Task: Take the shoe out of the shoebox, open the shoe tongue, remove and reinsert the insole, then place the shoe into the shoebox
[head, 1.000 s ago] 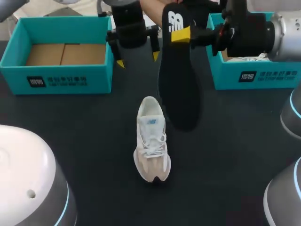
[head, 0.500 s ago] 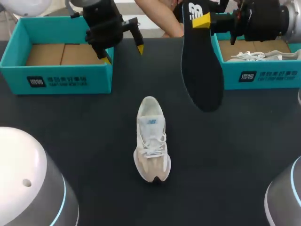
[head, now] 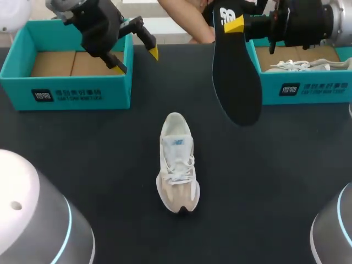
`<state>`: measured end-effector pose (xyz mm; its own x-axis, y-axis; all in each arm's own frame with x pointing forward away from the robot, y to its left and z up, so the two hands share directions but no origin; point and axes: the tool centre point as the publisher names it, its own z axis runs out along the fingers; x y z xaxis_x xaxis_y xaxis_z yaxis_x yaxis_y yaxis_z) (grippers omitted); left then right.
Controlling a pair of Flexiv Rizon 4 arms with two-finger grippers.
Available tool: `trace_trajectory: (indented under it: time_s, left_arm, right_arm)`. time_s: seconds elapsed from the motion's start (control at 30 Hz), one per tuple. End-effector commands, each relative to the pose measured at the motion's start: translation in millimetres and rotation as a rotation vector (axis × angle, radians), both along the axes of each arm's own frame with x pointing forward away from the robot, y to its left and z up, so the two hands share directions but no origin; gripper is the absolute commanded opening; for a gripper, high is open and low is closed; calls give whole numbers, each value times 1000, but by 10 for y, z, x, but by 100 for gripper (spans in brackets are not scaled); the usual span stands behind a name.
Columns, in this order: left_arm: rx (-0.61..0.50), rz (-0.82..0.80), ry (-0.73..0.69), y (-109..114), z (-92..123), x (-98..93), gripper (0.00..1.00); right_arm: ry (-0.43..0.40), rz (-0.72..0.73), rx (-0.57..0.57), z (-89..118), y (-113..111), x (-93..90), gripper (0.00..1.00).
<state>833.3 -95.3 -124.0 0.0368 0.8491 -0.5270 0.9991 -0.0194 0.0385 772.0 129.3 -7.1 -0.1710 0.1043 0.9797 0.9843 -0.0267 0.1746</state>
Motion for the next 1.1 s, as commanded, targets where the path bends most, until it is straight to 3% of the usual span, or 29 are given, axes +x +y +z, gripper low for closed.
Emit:
trace_trajectory:
  time_s: [0.03,0.2,0.33,0.47,0.73,0.93,1.1]
  left_arm:
    - [-73,-1,-5,24,-35,-24,100]
    - [-73,-1,-5,24,-35,-24,100]
    - [-327,36,-15,-63,-74,-50,100]
    - [-502,48,-69,-109,28,-52,100]
    - [-709,29,-91,-207,158,-139,100]
    - [-851,39,-109,-260,185,-177,100]
    - [-926,23,-127,-303,276,-228,100]
  right_arm:
    - [2,-3,-4,1,15,-3,0]
    - [2,-3,-4,1,15,-3,0]
    - [18,0,22,-52,62,76,0]
    - [64,-2,50,-159,119,201,0]
    - [166,-23,77,-332,254,391,0]
    - [267,-137,97,-443,268,514,0]
    - [278,-143,82,-448,263,525,0]
